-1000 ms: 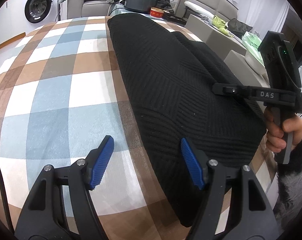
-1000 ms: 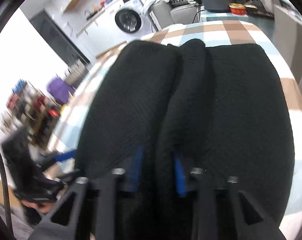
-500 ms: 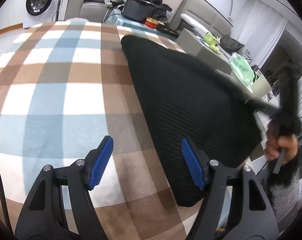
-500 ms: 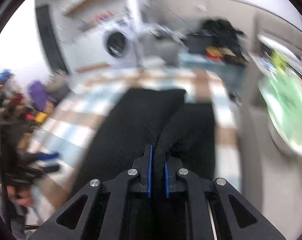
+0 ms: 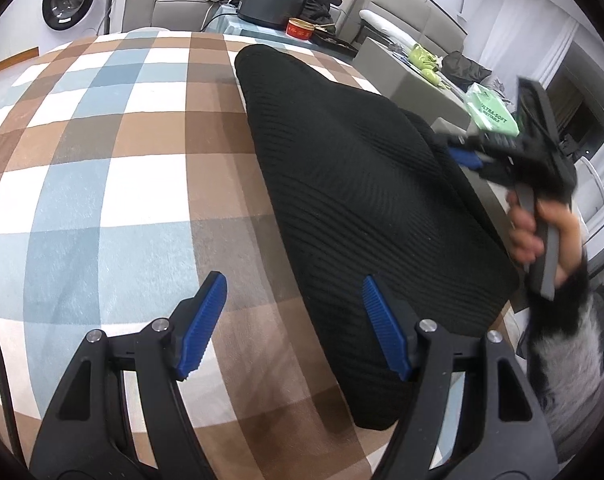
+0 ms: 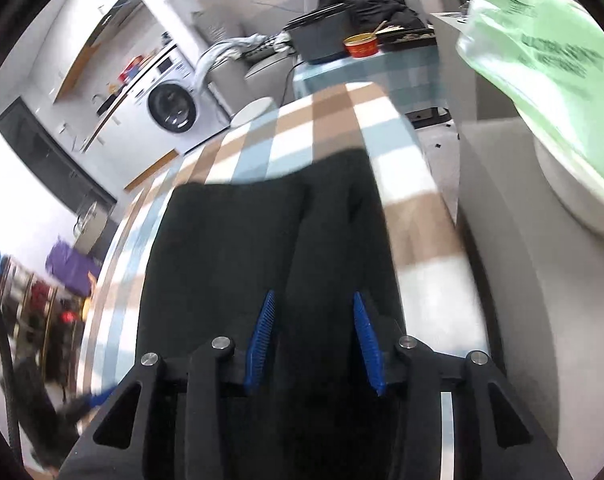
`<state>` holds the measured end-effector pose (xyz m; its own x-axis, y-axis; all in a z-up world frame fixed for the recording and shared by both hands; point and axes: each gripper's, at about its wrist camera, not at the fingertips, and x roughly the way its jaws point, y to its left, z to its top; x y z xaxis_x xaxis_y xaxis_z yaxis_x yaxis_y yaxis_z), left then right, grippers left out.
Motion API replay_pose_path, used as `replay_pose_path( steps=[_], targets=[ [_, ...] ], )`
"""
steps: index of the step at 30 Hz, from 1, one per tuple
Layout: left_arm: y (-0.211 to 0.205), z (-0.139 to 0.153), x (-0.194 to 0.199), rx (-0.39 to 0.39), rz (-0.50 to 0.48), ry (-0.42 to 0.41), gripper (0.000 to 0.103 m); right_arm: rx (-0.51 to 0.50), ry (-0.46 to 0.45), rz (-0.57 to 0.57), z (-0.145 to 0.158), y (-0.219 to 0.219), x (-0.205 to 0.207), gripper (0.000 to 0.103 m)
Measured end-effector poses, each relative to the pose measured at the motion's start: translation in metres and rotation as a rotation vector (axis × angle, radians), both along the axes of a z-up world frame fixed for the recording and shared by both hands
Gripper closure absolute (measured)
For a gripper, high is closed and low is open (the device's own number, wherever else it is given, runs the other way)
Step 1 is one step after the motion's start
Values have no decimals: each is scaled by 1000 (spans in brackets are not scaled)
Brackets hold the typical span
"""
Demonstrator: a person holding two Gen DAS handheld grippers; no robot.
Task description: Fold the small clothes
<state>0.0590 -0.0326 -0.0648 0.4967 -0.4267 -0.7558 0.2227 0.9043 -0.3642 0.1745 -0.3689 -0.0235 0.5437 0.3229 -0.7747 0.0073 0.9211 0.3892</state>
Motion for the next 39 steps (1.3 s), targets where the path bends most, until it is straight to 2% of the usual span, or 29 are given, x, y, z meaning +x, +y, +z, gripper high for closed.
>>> replay_pose_path(
  steps=[5, 6, 7, 8, 11, 13, 15, 16, 17, 19, 21, 25, 28, 34, 39],
  targets=[
    [8, -4, 10, 0, 15, 8, 35, 4, 27, -36, -4, 4, 48, 63],
    [10, -5, 12, -2, 17, 10, 35, -7, 46, -44, -6, 6, 57, 72],
    [11, -6, 14, -5, 21, 12, 35, -6, 52, -41, -7, 7, 63, 94],
    [13, -6, 15, -6, 24, 13, 35, -6, 40, -32, -5, 10, 69, 98],
    [15, -7, 18, -2, 27, 11, 35, -80, -122, 49, 24, 25, 66, 98],
    [17, -9, 19, -1, 30, 13, 35, -155, -168, 77, 32, 33, 67, 98],
    [18, -11, 20, -6, 37, 19, 35, -241, -119, 59, 22, 33, 78, 98],
    [18, -12, 20, -7, 42, 23, 35, -299, -53, 31, 10, 31, 85, 94],
    [18, -12, 19, -9, 44, 29, 35, -320, -5, 16, 2, 28, 90, 93],
    [18, -12, 17, -2, 45, 25, 35, -286, 47, -7, -5, 19, 87, 90],
    [18, -12, 16, -1, 47, 24, 35, -234, 15, -9, 3, 13, 70, 87],
    [18, -15, 16, -3, 55, 31, 35, -114, -56, 40, 24, 9, 14, 67],
    [14, -12, 16, -6, 51, 24, 35, -102, -74, 56, 31, 11, -29, 60],
    [3, -4, 6, -3, 31, 9, 35, -63, -18, 13, 21, -7, -112, 60],
    [-5, 1, -4, 7, 20, -1, 35, 95, -46, 85, 17, -7, -162, 60]
  ],
)
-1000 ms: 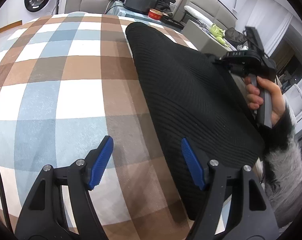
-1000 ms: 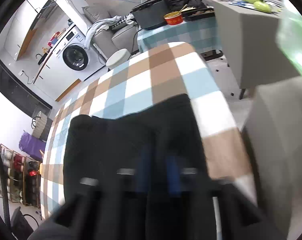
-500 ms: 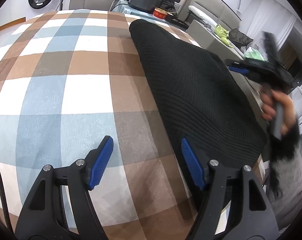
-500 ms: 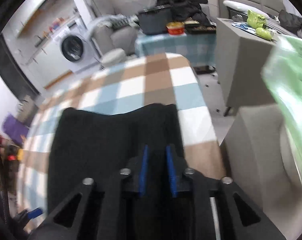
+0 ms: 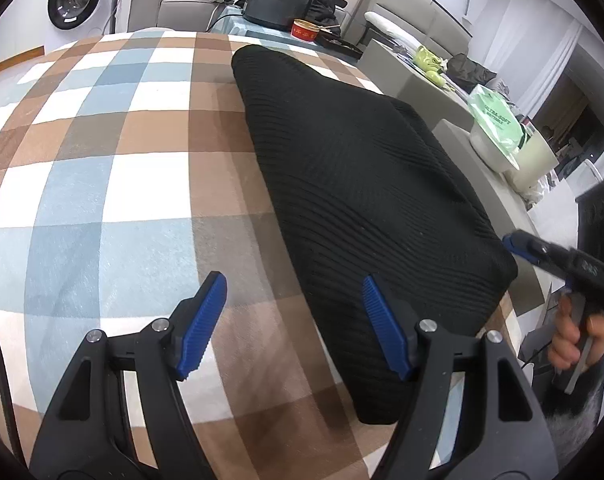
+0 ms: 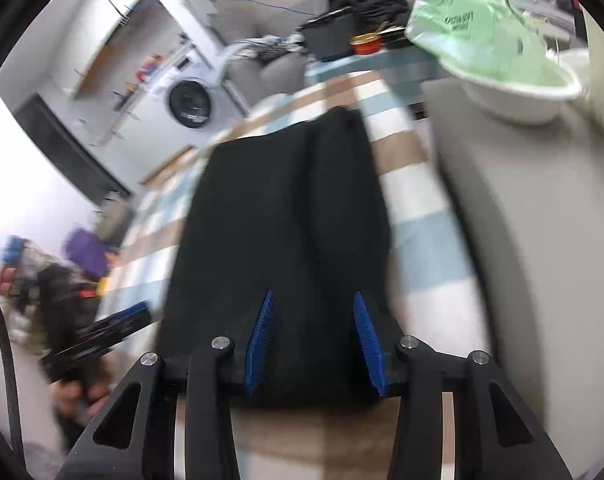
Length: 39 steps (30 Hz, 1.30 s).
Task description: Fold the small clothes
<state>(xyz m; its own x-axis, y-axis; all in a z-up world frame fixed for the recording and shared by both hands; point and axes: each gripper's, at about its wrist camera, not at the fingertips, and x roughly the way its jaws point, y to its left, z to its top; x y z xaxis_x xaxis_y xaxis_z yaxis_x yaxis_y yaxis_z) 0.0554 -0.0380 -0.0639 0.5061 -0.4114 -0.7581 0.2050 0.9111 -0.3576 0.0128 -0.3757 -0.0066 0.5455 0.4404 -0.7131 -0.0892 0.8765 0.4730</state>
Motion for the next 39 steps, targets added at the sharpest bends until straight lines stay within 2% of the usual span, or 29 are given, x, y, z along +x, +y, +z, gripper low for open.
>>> replay_pose_path(
  steps=[3, 5, 6, 7, 10, 12, 14, 17, 19, 20, 25, 27, 28, 29, 30, 31, 34, 39],
  targets=[
    [-7, 0, -5, 8, -14, 6, 35, -67, 35, -15, -16, 2, -2, 60],
    [-12, 0, -8, 20, -28, 2, 35, -86, 55, -11, -26, 4, 0, 65],
    [-14, 0, -9, 24, -31, 2, 35, -97, 51, -4, -27, 6, 1, 75],
    [-15, -1, -10, 26, -33, 5, 35, -109, 39, 12, -25, 10, 0, 96],
    [-15, 1, -10, 26, -28, 4, 35, -100, 2, 47, -9, 17, -8, 97],
    [-14, 1, -10, 21, -22, 4, 35, -149, 37, 28, -14, 16, -9, 97],
    [-13, -1, -8, 17, -25, 13, 35, -212, 97, 5, -27, 12, -3, 96],
    [-13, -5, -5, 14, -29, 23, 35, -196, 44, 2, -13, 10, -9, 85],
    [-14, -8, -2, -3, -31, 36, 35, -167, -13, -41, -4, 2, -11, 58],
    [-15, -10, 0, -10, -30, 40, 35, -159, -26, -83, -3, -4, -10, 54],
    [-24, -15, 10, -22, -20, 38, 36, -117, 30, -112, -26, -12, 10, 53],
    [-27, -15, 12, -35, -28, 24, 56, -117, 45, -109, -32, -11, 16, 53],
    [-29, -15, 12, -37, -33, 12, 71, -121, 50, -95, -37, -9, 18, 54],
    [-30, -15, 12, -29, -32, -3, 83, -130, 54, -90, -40, -7, 19, 57],
    [-30, -14, 12, -26, -32, -14, 87, -128, 55, -81, -43, -2, 19, 66],
    [-28, -13, 12, -32, -32, -20, 89, -110, 57, -67, -42, 0, 19, 74],
    [-18, -15, 10, -59, -25, -14, 92, -125, 65, -66, -43, 3, 21, 75],
    [6, -13, 1, -49, 22, -30, 93, -133, 70, -37, -44, 30, 31, 76]
  ],
)
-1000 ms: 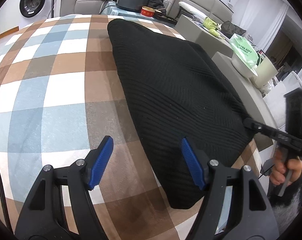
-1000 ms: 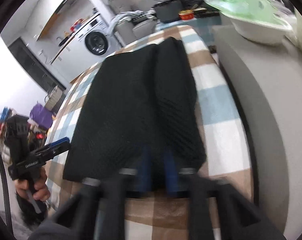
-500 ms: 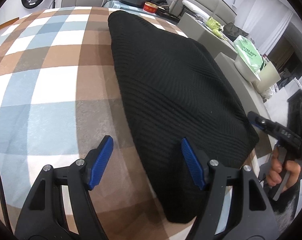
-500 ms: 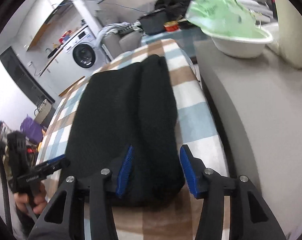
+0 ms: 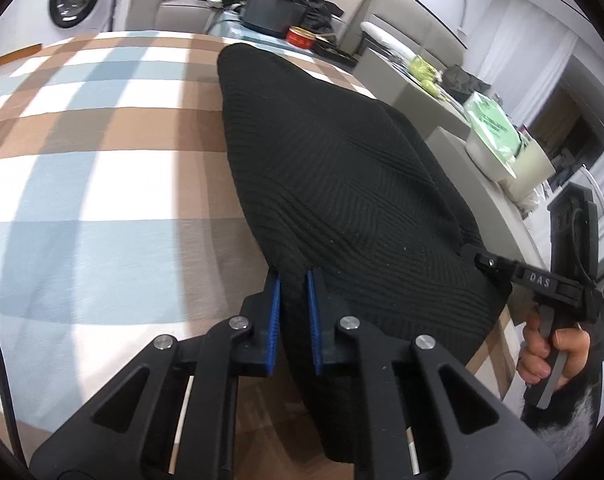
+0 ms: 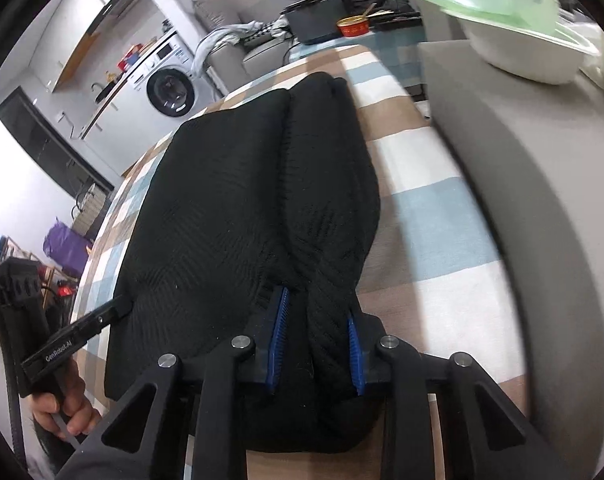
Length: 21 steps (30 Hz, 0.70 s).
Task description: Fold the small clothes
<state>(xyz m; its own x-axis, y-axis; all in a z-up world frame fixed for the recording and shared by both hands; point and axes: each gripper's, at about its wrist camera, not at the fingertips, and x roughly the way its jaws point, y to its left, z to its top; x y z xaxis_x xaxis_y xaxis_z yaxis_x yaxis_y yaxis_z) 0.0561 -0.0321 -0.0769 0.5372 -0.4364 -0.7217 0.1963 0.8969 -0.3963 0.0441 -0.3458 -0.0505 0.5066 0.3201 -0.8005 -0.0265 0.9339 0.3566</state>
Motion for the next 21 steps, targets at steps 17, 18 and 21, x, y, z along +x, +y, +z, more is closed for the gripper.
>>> replay_pose_path(
  steps=[17, 18, 21],
  targets=[
    [130, 11, -28, 55, 247, -19, 93, 52, 30, 175, -5, 99, 32, 74],
    [131, 14, -31, 65, 247, -31, 93, 60, 28, 172, -2, 91, 23, 74],
    [129, 27, -38, 54, 230, -62, 90, 150, 25, 194, 6, 76, 8, 74]
  ],
)
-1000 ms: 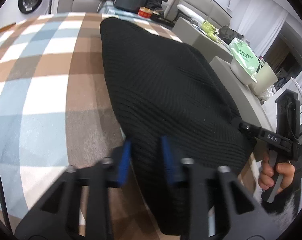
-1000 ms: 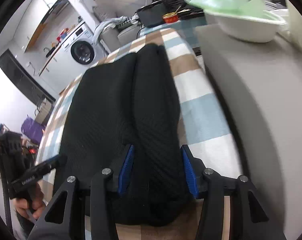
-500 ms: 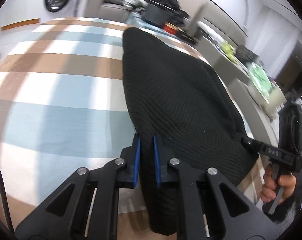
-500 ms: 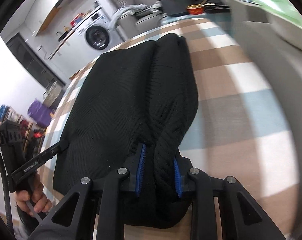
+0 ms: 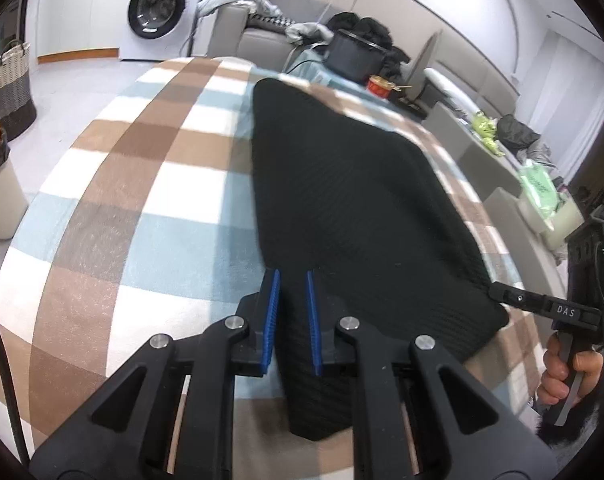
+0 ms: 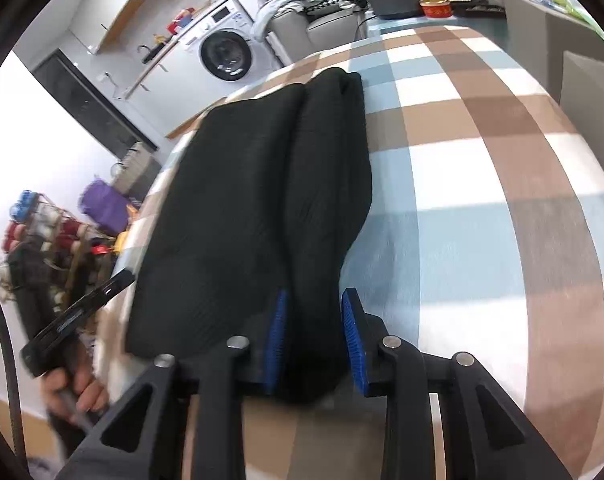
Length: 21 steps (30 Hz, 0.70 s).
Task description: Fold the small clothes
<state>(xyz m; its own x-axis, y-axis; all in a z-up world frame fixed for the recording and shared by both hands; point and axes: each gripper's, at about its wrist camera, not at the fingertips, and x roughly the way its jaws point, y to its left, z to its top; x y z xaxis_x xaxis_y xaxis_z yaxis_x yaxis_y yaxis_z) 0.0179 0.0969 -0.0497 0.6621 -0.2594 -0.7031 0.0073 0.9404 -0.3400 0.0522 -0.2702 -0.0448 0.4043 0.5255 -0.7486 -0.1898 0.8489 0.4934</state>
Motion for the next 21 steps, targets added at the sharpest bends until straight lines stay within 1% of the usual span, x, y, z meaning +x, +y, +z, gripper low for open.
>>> replay_pose_path(
  steps=[3, 4, 5, 6, 7, 8, 10, 12, 13, 14, 15, 16, 19, 21],
  targets=[
    [-18, 7, -3, -9, -38, -13, 75, 43, -14, 8, 5, 0, -3, 74],
    [-28, 8, -5, -12, -65, -16, 67, 73, -10, 11, 4, -1, -3, 74],
    [-35, 7, -5, -15, -85, -16, 61, 83, 2, 11, 3, 1, -2, 74],
    [-43, 5, -4, -15, -106, -12, 59, 88, 14, 12, 0, 8, 1, 70],
    [-54, 4, -6, -8, -129, -5, 53, 74, 19, 13, -2, 11, 2, 67],
    [-61, 2, -7, 0, -151, 1, 51, 46, 17, 15, -4, 16, 2, 67],
    [-78, -7, -6, 19, -204, 11, 50, 6, 20, 33, -9, 23, 1, 65],
    [-91, -14, -5, 65, -224, 32, 48, -19, 20, 44, -13, 25, 0, 64],
    [-98, -16, -7, 108, -238, 21, 45, -27, 17, 49, -14, 27, 0, 65],
    [-102, -17, -9, 130, -250, 14, 43, -38, -3, 54, -12, 28, -1, 68],
    [-106, -18, -10, 152, -259, 12, 43, -47, -25, 62, -10, 28, -2, 82],
    [-106, -18, -11, 156, -261, 11, 42, -57, -36, 76, -6, 30, -4, 88],
    [-105, -20, -10, 150, -264, 17, 41, -31, -76, 97, 13, 30, -8, 92],
    [-103, -21, -10, 143, -267, 21, 40, -22, -78, 103, 21, 28, -12, 94]
  ],
)
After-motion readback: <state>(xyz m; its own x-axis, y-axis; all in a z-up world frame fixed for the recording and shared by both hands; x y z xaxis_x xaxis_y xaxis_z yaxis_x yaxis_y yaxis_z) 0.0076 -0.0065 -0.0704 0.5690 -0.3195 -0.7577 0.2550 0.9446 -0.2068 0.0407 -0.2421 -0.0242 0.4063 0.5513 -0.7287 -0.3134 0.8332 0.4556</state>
